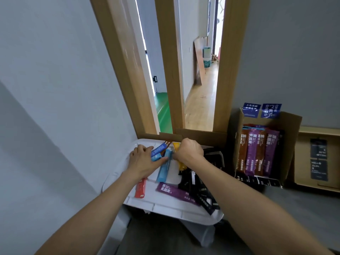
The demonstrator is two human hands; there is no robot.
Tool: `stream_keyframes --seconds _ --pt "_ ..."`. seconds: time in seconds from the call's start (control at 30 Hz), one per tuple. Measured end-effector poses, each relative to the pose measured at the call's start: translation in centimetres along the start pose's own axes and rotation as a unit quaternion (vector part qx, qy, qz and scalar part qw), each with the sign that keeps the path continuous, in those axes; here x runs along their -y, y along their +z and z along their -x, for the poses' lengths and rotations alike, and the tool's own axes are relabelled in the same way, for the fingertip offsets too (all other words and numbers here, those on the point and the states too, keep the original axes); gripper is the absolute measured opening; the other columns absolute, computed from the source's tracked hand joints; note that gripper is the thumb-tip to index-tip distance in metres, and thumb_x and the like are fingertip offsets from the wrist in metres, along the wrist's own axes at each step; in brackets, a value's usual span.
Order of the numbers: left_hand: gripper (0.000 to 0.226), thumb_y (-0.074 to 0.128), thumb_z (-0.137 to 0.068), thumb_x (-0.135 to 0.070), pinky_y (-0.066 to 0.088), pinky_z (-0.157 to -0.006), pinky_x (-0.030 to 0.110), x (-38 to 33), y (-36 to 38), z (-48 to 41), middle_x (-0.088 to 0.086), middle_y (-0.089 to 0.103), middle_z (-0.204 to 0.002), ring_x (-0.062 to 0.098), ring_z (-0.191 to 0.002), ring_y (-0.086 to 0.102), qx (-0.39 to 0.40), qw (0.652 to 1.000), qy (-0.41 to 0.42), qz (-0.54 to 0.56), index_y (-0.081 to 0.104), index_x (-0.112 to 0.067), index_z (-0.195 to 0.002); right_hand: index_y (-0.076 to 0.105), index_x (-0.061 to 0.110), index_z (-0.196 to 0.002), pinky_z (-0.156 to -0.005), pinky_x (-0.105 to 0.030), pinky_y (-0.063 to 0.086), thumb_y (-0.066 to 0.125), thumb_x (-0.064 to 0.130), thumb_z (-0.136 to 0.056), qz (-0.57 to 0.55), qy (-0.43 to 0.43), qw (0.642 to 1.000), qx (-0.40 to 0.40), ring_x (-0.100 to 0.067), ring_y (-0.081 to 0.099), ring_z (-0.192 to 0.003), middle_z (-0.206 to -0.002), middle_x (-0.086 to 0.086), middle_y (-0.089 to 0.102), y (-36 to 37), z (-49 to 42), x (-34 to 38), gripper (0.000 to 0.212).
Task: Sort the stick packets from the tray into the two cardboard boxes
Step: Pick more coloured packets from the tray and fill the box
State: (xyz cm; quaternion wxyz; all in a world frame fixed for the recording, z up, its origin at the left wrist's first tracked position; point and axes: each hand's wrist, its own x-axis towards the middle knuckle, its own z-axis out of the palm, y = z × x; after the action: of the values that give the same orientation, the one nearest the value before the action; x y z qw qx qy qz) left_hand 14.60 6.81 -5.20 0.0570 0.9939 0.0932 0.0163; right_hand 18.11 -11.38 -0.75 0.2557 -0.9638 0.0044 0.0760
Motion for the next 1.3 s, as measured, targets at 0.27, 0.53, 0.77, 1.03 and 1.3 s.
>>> stream_keyframes --seconds 0.27,0.53,0.77,1.03,1.3 --pt "0.061 0.050 -0.088 -0.066 0.048 -0.089 0.041 -1.4 0.3 -0.3 0.009 0.059 -0.114 0.027 -0.108 0.053 0.008 0.999 0.036 0.010 0.060 -0.019 -0.126 0.066 0.015 -0.097 -0.063 -0.030 0.049 0.086 0.044 -0.075 -0.076 0.032 0.996 0.023 -0.021 0.065 -0.089 -0.095 -0.002 0.067 -0.1 -0.5 -0.4 0.041" --pt "0.026 0.057 -0.101 -0.044 0.045 -0.064 0.027 -1.0 -1.4 -0.9 0.001 0.065 -0.103 0.014 -0.081 0.060 -0.034 0.981 0.030 0.191 0.052 -0.022 -0.113 0.064 0.020 -0.086 -0.067 -0.034 0.060 0.087 0.031 -0.080 -0.246 -0.005 0.969 0.014 -0.019 0.071 -0.077 -0.087 -0.001 0.071 -1.3 -0.5 -1.3 0.026" --pt "0.046 0.072 -0.088 -0.055 0.057 -0.077 0.031 -3.6 -6.4 0.6 -0.005 0.068 -0.101 0.013 -0.090 0.068 -0.128 0.880 -0.010 0.457 0.058 -0.024 -0.119 0.071 0.016 -0.090 -0.069 -0.046 0.061 0.087 0.033 -0.081 -0.402 -0.105 0.910 -0.002 -0.019 0.070 -0.074 -0.087 -0.009 0.075 -3.5 2.6 -2.7 0.025" --pt "0.026 0.077 -0.090 -0.030 0.049 -0.054 0.026 -10.2 -13.3 5.9 0.000 0.059 -0.065 0.012 -0.050 0.055 -0.059 0.743 0.016 0.666 0.061 -0.011 -0.095 0.074 0.020 -0.099 -0.064 -0.033 0.062 0.080 0.024 -0.088 -0.503 -0.183 0.843 -0.046 -0.021 0.075 -0.076 -0.089 -0.006 0.075 -8.5 10.7 -7.2 0.013" --pt "0.037 0.086 -0.079 -0.016 0.058 -0.063 0.024 -18.5 -15.1 7.6 0.012 0.076 -0.085 0.014 -0.067 0.072 0.054 0.765 0.098 0.634 0.070 0.005 -0.103 0.074 0.017 -0.094 -0.077 -0.032 0.060 0.087 0.009 -0.078 -0.390 -0.234 0.819 -0.349 -0.018 0.065 -0.101 -0.108 0.001 0.061 -9.7 13.4 -14.2 0.022"
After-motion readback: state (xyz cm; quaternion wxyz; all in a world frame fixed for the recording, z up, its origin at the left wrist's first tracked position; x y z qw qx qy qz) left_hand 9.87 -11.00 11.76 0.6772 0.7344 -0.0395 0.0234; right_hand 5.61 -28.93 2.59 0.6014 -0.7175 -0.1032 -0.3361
